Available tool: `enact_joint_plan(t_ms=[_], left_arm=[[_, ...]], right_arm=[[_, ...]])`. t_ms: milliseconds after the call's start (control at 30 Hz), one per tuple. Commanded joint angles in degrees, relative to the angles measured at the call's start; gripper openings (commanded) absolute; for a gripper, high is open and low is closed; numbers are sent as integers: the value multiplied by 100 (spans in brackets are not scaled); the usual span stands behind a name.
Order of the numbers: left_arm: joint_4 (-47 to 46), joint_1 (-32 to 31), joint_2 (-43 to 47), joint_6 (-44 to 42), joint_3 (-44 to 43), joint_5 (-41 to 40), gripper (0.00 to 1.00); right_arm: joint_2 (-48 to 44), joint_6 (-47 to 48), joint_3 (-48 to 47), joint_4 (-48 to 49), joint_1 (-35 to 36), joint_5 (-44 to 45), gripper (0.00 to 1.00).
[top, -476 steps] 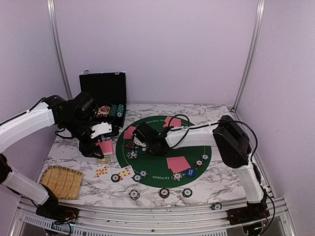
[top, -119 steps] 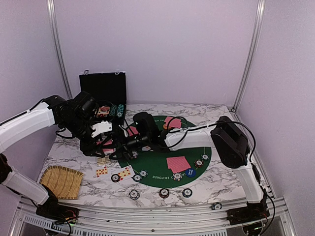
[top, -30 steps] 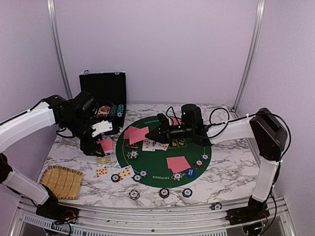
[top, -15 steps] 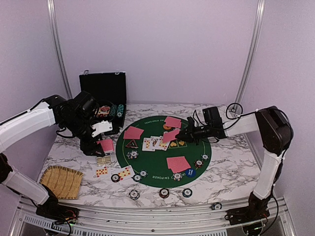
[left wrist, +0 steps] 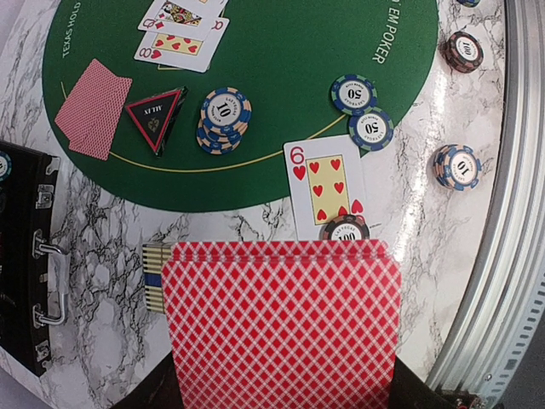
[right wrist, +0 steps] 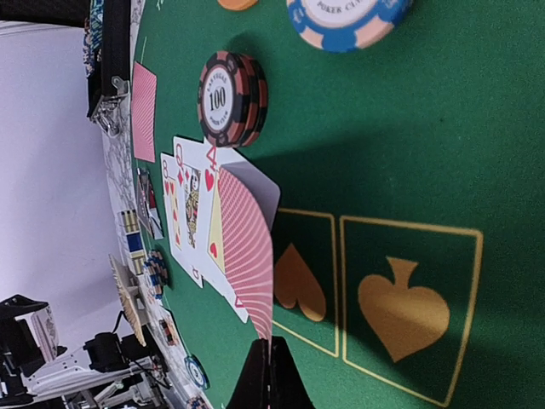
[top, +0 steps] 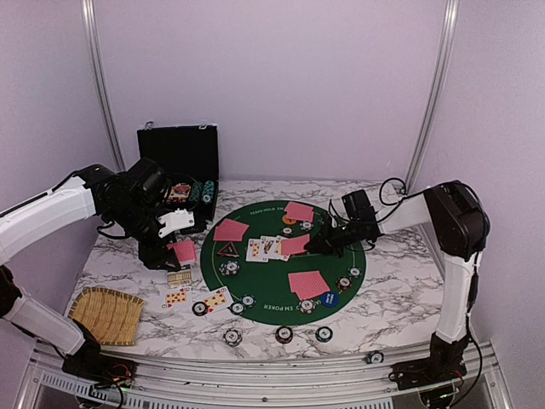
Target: Distribute texas hold em gaming equipment
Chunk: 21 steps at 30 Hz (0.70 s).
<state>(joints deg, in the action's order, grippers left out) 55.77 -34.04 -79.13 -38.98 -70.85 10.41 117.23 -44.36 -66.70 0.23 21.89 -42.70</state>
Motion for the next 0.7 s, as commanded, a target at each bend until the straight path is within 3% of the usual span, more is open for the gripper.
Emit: enact_joint_plan(t_ms=[0,100,433,667], left_arm=[[37,30,119,-10,19,26,0],[44,32,118,-13,28,55,0],[37,29,119,4,27,110,0],[36,31,87,5,-19,97,0]], right_arm=[[114,579,-367,-838,-57,416,7],[85,751,-403,-1126,-57,569,25],[-480,1053,-480,-1929,-16,1410,64],[-1416,453,-480,-1383,639,1446,87]])
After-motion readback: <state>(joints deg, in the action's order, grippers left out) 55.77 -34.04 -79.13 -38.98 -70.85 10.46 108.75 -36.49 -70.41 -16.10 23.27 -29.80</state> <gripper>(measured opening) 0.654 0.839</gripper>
